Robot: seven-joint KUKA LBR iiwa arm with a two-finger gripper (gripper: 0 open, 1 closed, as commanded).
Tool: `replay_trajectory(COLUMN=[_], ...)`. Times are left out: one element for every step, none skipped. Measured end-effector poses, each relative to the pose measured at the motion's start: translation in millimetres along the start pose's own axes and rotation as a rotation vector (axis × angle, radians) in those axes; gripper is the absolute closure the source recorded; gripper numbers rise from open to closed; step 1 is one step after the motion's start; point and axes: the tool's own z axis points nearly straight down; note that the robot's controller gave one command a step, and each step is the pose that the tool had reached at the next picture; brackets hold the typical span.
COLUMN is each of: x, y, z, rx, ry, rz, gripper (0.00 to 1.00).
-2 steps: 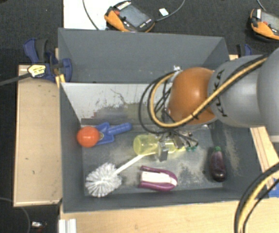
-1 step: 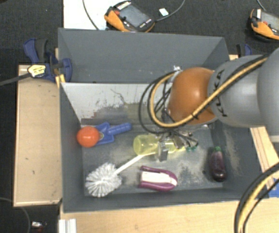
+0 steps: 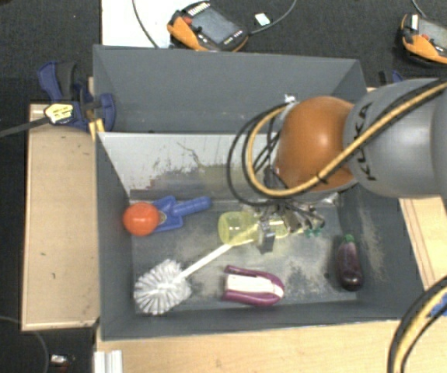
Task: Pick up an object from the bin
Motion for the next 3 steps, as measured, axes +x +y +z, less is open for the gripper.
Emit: replay_trajectory(x=[-2.0, -1.9, -1.7], y=[0, 0, 0], z=[-30, -43, -76], rx=[0.001, 0.001, 0.001], ry=[-0.007, -0.007, -0.006], rz=[0.001, 0.002, 0.004], gripper=[1.0, 1.0, 1.0])
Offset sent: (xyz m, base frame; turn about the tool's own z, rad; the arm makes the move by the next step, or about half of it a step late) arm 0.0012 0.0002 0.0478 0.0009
